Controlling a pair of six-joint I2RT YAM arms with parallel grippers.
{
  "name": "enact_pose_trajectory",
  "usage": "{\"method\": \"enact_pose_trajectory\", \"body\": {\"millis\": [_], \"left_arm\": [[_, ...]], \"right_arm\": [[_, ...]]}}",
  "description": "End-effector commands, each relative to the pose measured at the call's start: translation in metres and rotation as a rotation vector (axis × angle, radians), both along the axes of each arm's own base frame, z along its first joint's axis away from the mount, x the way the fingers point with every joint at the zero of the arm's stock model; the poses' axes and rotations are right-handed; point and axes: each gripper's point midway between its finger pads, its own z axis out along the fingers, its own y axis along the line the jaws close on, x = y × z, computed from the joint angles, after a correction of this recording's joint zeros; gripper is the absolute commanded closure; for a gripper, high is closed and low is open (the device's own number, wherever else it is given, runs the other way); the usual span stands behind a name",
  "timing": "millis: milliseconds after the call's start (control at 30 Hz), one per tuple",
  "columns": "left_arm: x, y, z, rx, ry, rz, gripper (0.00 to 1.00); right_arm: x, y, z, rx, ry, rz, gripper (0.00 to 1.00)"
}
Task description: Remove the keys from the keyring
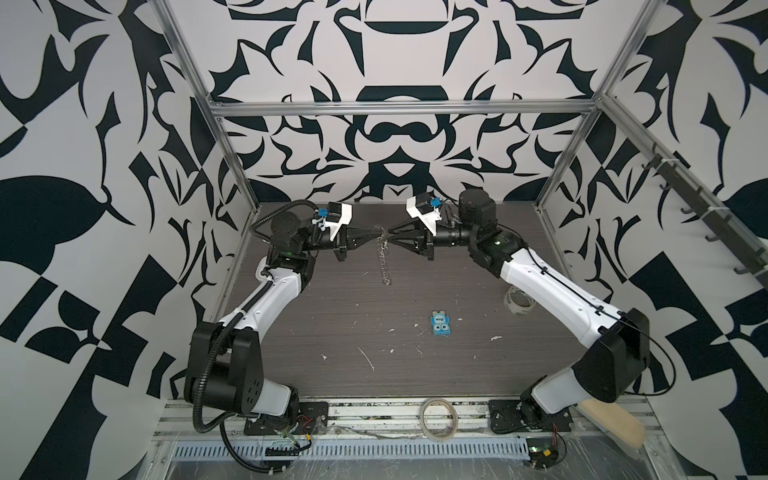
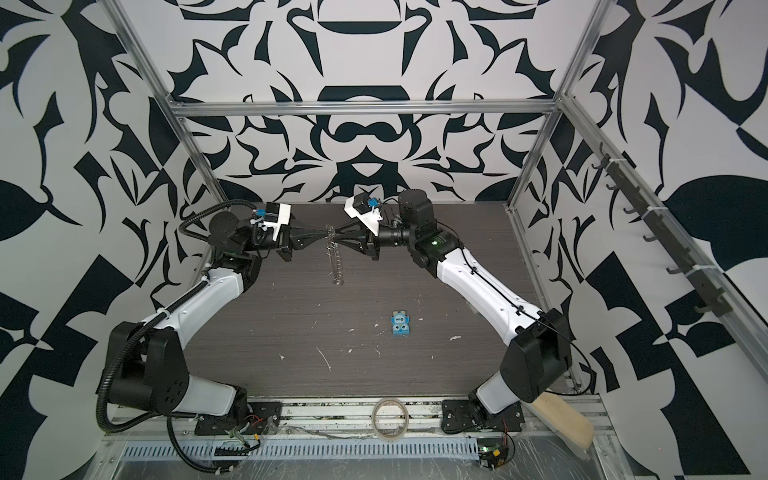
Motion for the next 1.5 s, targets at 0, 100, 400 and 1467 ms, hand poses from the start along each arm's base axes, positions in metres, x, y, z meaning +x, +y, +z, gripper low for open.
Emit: {"method": "enact_pose_trajectory", "body": {"millis": [0, 100, 400, 1467], "left_arm": [[-0.003, 0.0, 0.007, -0.011, -0.032, -0.005, 1.0], [-0.004, 0.0, 0.007, -0.011, -0.031, -0.005, 1.0], [-0.007, 0.0, 0.005, -0.006, -0.026, -0.01, 1.0], [-0.003, 0.006, 0.008, -0.02, -0.004, 0.034, 0.54]], "right_arm": [[-0.004, 0.003, 0.023, 0.027, -0.057, 0.024, 0.75], [-0.002, 0.005, 0.024, 0.022, -0.062, 0.021, 0.82], [0.001, 0.009, 0.022, -0.001, -0.062, 0.025, 1.0], [0.009, 0.008, 0.018, -0.07, -0.093, -0.042, 1.0]]}}
